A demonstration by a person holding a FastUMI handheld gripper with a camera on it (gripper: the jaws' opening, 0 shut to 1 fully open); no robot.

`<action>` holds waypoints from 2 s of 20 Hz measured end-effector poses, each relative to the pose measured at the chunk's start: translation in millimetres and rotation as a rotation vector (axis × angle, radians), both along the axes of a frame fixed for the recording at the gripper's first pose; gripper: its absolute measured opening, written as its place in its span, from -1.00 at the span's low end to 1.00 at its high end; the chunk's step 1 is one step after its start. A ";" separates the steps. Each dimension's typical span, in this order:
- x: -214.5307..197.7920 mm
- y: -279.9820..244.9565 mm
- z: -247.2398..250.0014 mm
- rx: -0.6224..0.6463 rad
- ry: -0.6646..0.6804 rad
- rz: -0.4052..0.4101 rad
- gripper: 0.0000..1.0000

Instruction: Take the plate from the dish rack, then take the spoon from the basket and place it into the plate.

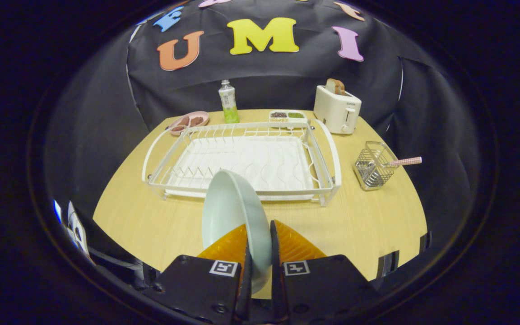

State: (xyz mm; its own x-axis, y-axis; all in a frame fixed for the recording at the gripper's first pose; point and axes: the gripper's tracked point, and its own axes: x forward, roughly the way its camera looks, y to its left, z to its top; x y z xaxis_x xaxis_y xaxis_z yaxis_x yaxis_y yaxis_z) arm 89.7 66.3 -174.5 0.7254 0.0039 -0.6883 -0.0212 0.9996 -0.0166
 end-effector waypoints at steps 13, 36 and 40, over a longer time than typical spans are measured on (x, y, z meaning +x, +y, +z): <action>-11.3 -59.0 -82.5 0.217 -0.044 0.032 -0.25; 27.5 -233.5 4.9 0.019 -0.603 -0.105 1.00; 49.3 -266.5 6.4 0.001 -0.594 -0.137 1.00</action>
State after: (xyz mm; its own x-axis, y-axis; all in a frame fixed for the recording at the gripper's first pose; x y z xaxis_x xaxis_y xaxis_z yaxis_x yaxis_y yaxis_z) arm 138.9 -200.2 -168.1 0.9794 -0.1160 -0.1654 0.1201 0.9926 0.0150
